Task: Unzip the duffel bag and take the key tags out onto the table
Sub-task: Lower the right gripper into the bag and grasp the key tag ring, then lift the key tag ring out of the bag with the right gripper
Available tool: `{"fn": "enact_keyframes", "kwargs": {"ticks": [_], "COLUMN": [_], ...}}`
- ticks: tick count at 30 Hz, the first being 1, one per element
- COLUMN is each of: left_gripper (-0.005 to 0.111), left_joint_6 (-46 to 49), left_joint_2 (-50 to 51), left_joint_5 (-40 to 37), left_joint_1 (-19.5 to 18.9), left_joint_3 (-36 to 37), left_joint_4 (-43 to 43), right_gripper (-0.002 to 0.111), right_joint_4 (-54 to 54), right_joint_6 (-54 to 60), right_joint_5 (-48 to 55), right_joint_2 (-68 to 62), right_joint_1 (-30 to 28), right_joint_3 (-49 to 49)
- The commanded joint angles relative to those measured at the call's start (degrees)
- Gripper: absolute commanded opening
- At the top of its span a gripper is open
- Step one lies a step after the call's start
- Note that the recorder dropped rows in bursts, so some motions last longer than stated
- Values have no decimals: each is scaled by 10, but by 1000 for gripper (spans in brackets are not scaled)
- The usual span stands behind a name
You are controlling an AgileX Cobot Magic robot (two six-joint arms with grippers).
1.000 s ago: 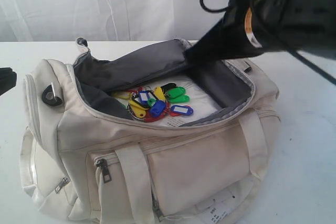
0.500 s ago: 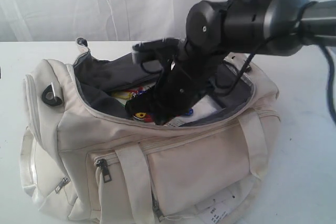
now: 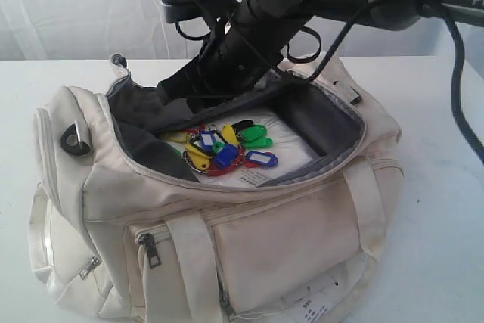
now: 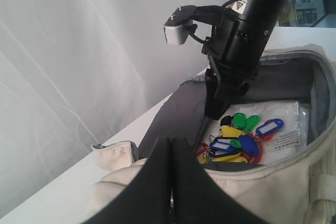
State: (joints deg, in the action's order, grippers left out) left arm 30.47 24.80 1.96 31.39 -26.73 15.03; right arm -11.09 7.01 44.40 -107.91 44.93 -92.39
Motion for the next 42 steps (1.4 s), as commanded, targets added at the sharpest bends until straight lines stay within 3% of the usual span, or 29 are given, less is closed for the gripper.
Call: {"fn": "enact_keyframes", "kwargs": {"ticks": [1, 3, 20, 23, 27, 30, 42], "left_gripper": [0, 0, 0, 0, 0, 0, 0], "left_joint_6": [0, 0, 0, 0, 0, 0, 9], "left_joint_2": [-4, -4, -4, -4, -8, -16, -91], "left_joint_5": [-1, -1, -1, -1, -1, -2, 79], "left_joint_1": [3, 3, 3, 3, 3, 3, 3], "left_joint_3": [3, 3, 3, 3, 3, 3, 67], "left_joint_4": [-1, -1, -1, -1, -1, -1, -1], "right_gripper": [70, 80, 79, 64, 23, 0, 0], "right_joint_4": [103, 123, 128, 128, 129, 144, 210], "right_joint_6": [-75, -82, -123, -127, -127, -127, -128], "right_joint_5": [9, 14, 23, 42, 74, 100, 123], "right_joint_2": [-2, -11, -141, -147, -146, -145, -79], "right_joint_1": [-5, -5, -5, -5, -5, -5, -5], "right_joint_3": [-4, -4, -4, -4, -4, -5, -5]}}
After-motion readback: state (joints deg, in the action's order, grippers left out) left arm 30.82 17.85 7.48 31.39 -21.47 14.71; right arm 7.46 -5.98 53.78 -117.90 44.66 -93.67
